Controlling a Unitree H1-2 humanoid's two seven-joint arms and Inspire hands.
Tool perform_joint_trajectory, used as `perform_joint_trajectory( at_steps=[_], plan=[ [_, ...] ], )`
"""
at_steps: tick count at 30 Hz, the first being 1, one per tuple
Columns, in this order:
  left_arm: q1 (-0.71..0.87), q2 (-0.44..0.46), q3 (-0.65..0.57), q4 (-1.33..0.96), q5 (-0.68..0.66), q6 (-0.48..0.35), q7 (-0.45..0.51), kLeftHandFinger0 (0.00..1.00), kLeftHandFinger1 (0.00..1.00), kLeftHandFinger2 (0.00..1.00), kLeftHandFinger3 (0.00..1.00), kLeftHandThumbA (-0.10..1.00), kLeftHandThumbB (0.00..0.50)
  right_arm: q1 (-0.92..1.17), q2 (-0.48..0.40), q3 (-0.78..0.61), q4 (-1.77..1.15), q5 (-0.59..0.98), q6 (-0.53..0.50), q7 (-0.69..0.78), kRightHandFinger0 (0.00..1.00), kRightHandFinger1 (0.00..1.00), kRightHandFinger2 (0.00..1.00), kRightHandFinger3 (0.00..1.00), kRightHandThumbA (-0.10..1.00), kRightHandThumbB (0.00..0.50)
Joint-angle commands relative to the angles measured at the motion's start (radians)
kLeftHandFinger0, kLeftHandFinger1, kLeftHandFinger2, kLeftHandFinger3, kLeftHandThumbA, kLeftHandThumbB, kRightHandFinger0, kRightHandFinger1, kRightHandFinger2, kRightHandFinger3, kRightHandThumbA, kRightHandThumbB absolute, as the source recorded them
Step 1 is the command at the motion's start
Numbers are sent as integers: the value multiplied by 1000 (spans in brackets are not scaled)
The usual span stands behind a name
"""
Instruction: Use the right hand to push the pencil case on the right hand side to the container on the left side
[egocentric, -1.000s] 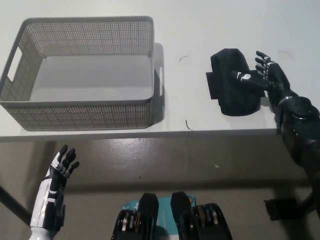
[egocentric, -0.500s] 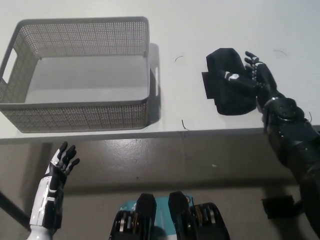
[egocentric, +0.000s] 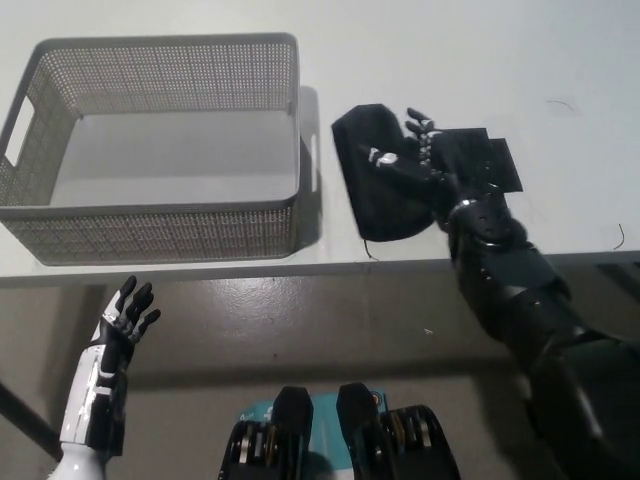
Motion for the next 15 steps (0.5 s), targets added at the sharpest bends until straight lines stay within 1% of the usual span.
perform_joint_trajectory(
  at_steps=[1, 2, 5, 7, 8, 11, 15],
  plan=[
    [-18, 23, 4, -33, -9, 0, -11, 1000, 1000, 1000, 1000, 979, 260, -72, 72, -20, -2, 29, 1, 28, 1000, 1000, 1000, 1000, 1000, 313],
    [-17, 25, 5, -37, -8, 4, -11, 1000, 1000, 1000, 1000, 980, 258, -75, 79, -16, -3, 20, 1, 19, 1000, 1000, 1000, 1000, 1000, 305],
    [-24, 23, 2, -45, -10, 13, -9, 1000, 1000, 1000, 1000, 971, 251, -85, 95, -10, -6, 10, -3, 12, 1000, 1000, 1000, 1000, 1000, 309],
    [-24, 22, 1, -46, -14, 15, -10, 1000, 1000, 1000, 1000, 968, 268, -89, 112, -10, -7, 9, -11, 4, 1000, 1000, 1000, 1000, 1000, 300],
    [-25, 22, 1, -47, -15, 15, -11, 1000, 1000, 1000, 1000, 968, 269, -90, 116, -12, -7, 10, -13, 1, 1000, 1000, 1000, 1000, 1000, 300],
    [-27, 21, 1, -53, -11, 31, -8, 1000, 1000, 1000, 1000, 980, 287, -97, 128, -13, -6, 11, -11, 1, 1000, 1000, 1000, 1000, 1000, 311],
    [-30, 25, 4, -46, -14, 17, -11, 1000, 1000, 1000, 1000, 975, 271, -105, 148, -40, -6, 41, -3, 16, 1000, 1000, 1000, 1000, 1000, 355]
  ],
)
